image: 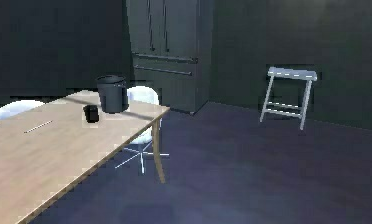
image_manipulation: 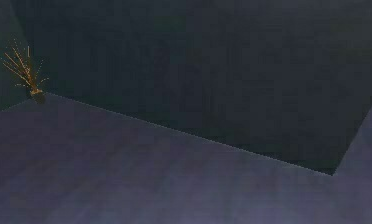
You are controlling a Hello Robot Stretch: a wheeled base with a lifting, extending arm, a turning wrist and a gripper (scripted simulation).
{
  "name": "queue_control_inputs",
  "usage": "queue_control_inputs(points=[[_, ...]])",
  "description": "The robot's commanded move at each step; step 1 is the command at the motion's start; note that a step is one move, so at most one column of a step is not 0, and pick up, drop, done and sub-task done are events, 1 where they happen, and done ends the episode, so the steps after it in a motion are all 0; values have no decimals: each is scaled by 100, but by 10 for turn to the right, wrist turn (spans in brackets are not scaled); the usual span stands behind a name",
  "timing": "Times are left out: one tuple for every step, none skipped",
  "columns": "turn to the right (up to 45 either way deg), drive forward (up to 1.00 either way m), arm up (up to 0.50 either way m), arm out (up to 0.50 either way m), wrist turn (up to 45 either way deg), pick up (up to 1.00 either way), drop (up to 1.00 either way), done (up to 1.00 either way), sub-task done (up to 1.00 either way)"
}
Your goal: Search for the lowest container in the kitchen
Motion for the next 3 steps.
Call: queue_control_inputs(points=[[60,0,0,0,0,0,0,0,0],[0,45,0,0,0,0,0,0,0],[-420,0,0,0,0,0,0,0,0]])
